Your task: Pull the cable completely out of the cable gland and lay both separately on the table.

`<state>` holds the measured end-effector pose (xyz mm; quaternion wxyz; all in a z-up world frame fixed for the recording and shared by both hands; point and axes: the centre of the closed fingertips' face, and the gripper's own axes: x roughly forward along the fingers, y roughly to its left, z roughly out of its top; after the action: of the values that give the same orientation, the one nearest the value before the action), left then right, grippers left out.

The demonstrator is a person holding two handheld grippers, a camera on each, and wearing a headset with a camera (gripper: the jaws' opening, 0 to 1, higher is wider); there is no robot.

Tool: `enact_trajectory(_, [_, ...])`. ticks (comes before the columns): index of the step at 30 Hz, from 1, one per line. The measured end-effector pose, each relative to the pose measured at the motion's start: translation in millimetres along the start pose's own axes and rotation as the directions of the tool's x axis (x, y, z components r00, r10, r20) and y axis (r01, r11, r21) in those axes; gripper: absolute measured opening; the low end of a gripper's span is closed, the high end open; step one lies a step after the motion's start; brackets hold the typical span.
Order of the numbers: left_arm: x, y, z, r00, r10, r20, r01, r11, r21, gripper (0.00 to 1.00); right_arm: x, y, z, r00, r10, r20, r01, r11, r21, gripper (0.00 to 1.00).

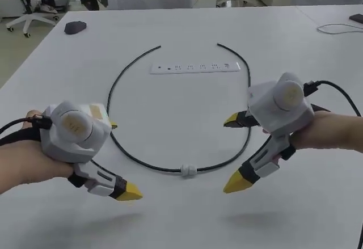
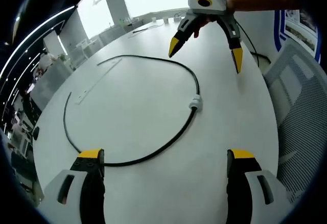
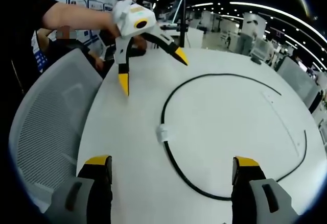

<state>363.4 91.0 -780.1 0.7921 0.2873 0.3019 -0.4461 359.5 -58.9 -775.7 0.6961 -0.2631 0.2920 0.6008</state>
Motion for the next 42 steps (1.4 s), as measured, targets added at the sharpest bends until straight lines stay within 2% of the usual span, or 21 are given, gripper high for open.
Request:
enact_trajectory(3, [1.7, -4.1, -4.1, 0.9998, -0.015, -0.012, 0.014, 1.000, -0.014, 1.00, 2.0, -0.9, 0.1, 1.0000, -0.002, 0.008, 0.002, 1.000, 0.003, 0.99])
enact_trajectory(4, [3.0, -12.8, -4.6, 0.9985, -0.055, -0.006, 0.055, 0.997, -0.053, 1.00, 2.5, -1.6, 1.0, 0.9999, -0.006, 0.013, 0.006, 1.000, 0.000, 0.99])
enact_trajectory(5, [3.0, -13.3, -6.1, 0.9982, -0.058, -0.014, 0.057, 0.997, -0.061, 1.00, 3.0, -1.4, 1.2, 0.9999, -0.005, 0.013, 0.005, 1.000, 0.003, 0.99])
enact_trajectory(7, [3.9, -12.5, -8.3, 0.9985, -0.048, -0.024, 0.048, 0.998, -0.028, 1.00, 4.4, -0.3, 2.3, 0.9998, 0.000, 0.018, 0.000, 1.000, 0.005, 0.99])
enact_trajectory(8, [3.8, -12.2, -8.0, 0.9986, -0.047, -0.024, 0.047, 0.998, -0.031, 1.00, 5.2, -0.1, 2.5, 0.9998, 0.000, 0.019, 0.000, 1.000, 0.004, 0.99])
enact_trajectory(13, [3.3, -14.9, -2.2, 0.9979, -0.065, 0.005, 0.065, 0.996, -0.056, 1.00, 10.5, 3.2, 3.4, 0.9994, 0.007, 0.033, -0.007, 1.000, -0.006, 0.98])
enact_trajectory(15, [3.5, -14.4, -5.1, 0.9976, -0.066, -0.021, 0.065, 0.996, -0.060, 1.00, 13.8, 4.0, 1.3, 0.9995, 0.013, 0.031, -0.012, 1.000, -0.007, 0.96])
enact_trajectory(19, [2.5, -19.6, 1.7, 0.9962, -0.087, 0.007, 0.087, 0.993, -0.077, 1.00, 19.2, 6.3, -1.9, 0.9994, 0.023, 0.025, -0.023, 1.000, -0.001, 0.87])
enact_trajectory(23, [0.8, -17.3, 9.0, 0.9972, -0.069, 0.031, 0.071, 0.995, -0.065, 1.00, 25.0, 6.3, -3.0, 0.9995, 0.018, 0.025, -0.019, 1.000, 0.008, 0.75])
enact_trajectory(25, [1.3, -17.9, 11.3, 0.9962, -0.076, 0.043, 0.078, 0.995, -0.064, 1.00, 29.3, 6.2, -4.1, 0.9996, 0.017, 0.022, -0.017, 1.000, 0.005, 0.68])
enact_trajectory(29, [4.3, -19.5, 11.5, 0.9963, -0.078, 0.036, 0.080, 0.995, -0.064, 1.00, 39.8, 4.1, -7.6, 0.9999, 0.008, 0.011, -0.008, 1.000, 0.005, 0.52])
enact_trajectory(31, [5.1, -22.5, 15.5, 0.9945, -0.090, 0.054, 0.094, 0.993, -0.070, 1.00, 45.5, 4.4, -7.4, 0.9997, 0.008, 0.024, -0.008, 1.000, -0.001, 0.42])
enact_trajectory(33, [5.4, -24.0, 16.9, 0.9935, -0.097, 0.059, 0.101, 0.993, -0.057, 0.96, 49.8, 6.3, -5.3, 0.9991, 0.017, 0.040, -0.017, 1.000, 0.003, 0.40])
enact_trajectory(34, [6.5, -25.1, 15.5, 0.9941, -0.098, 0.047, 0.100, 0.994, -0.041, 0.93, 53.0, 8.4, -4.8, 0.9988, 0.026, 0.041, -0.027, 1.000, 0.009, 0.40])
enact_trajectory(37, [7.8, -29.9, 15.1, 0.9926, -0.115, 0.040, 0.117, 0.992, -0.056, 0.89, 57.3, 10.6, -1.5, 0.9985, 0.026, 0.049, -0.024, 0.999, -0.030, 0.34])
enact_trajectory(40, [9.3, -29.3, 21.6, 0.9921, -0.102, 0.073, 0.108, 0.991, -0.081, 0.87, 59.3, 10.5, 1.0, 0.9980, 0.030, 0.056, -0.028, 0.999, -0.034, 0.32])
enact_trajectory(42, [11.1, -22.3, 26.1, 0.9936, -0.062, 0.094, 0.067, 0.997, -0.049, 0.93, 62.0, 10.3, -0.1, 0.9984, 0.037, 0.042, -0.036, 0.999, -0.028, 0.31])
